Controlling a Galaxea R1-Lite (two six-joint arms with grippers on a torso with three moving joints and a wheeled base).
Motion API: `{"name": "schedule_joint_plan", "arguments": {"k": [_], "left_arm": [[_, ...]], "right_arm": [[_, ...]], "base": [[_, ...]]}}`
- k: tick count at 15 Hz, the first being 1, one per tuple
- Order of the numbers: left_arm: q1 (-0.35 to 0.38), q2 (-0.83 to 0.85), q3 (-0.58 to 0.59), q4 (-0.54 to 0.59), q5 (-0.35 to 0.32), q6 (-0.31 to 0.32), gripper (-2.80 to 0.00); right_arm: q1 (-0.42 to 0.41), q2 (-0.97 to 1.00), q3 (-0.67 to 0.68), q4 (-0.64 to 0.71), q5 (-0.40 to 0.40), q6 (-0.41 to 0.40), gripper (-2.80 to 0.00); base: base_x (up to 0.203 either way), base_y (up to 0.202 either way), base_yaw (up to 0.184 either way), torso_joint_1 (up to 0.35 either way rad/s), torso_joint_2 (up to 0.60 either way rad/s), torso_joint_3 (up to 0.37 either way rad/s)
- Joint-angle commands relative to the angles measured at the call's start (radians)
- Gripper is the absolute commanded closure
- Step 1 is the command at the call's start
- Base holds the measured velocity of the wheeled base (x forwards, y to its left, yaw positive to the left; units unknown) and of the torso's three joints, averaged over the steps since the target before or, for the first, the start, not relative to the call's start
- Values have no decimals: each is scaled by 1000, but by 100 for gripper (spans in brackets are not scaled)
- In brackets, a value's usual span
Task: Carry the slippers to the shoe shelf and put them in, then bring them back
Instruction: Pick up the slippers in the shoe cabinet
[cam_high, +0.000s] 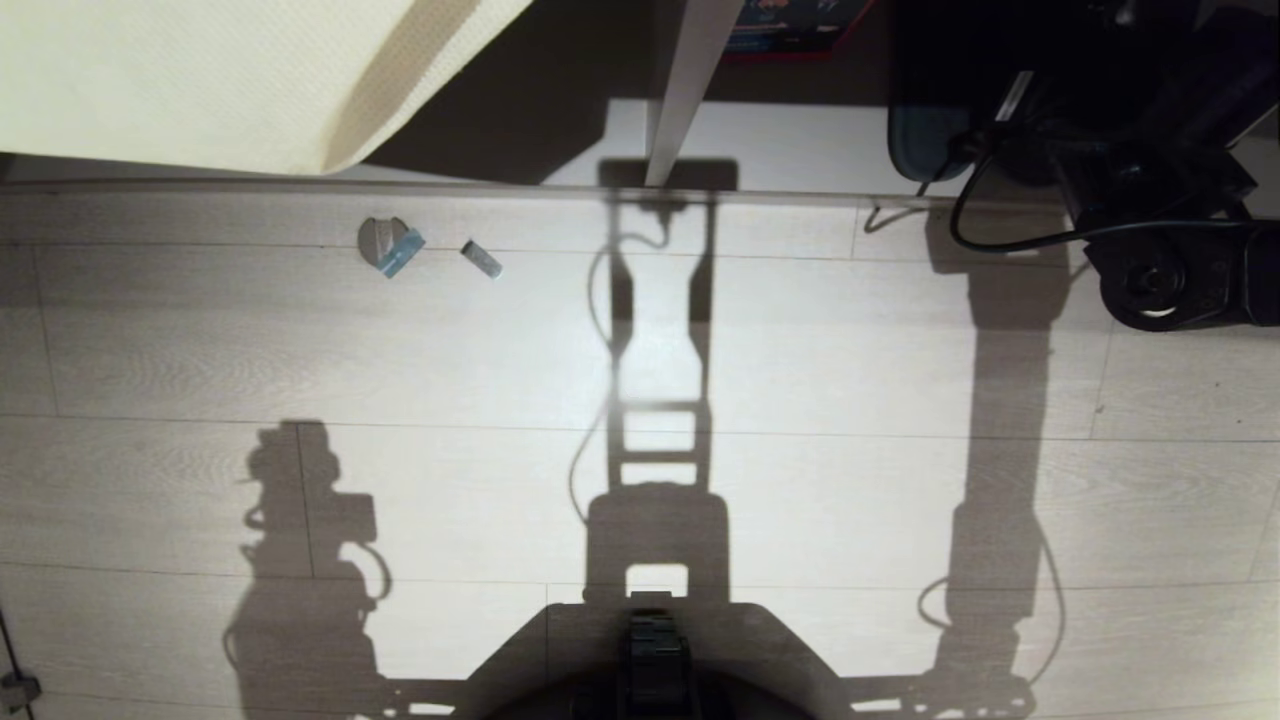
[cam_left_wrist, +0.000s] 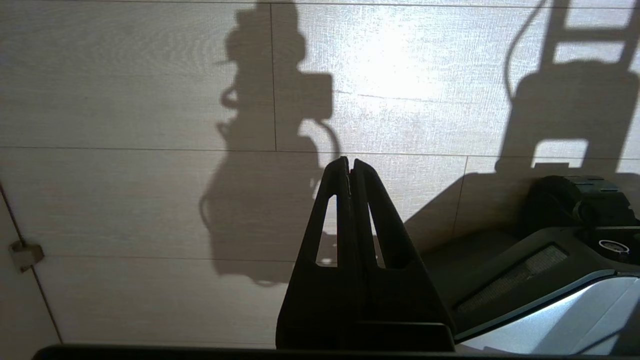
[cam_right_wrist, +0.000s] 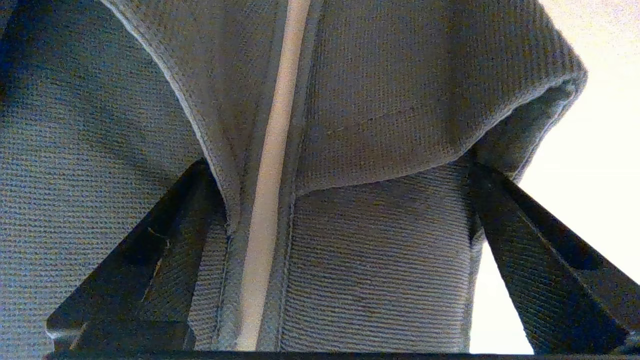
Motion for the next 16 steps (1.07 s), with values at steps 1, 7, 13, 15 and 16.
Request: {"name": "schedule_joint_plan", "arguments": {"k": [1,7,13,15,16], "left_arm": [[0,0,0,0,1,-1,0],[1,0,0,0,1,-1,0],[0,0,0,0,0,-1,0],[1,0,0,0,1,-1,0],[0,0,0,0,0,-1,0]], "right_arm": [[-2,40,-19,-30,4,0,-280],[-9,108,-100,-110,61,1,-280],[-9,209,-208,-175,76,2,-280],[-7,222,-220,-194,82,10,-280],[-7,224,-220,-195,85,10,0]], "base": [[0,0,0,0,0,0],[0,0,0,0,0,0],[0,0,0,0,0,0],[0,0,0,0,0,0],[0,0,0,0,0,0]]}}
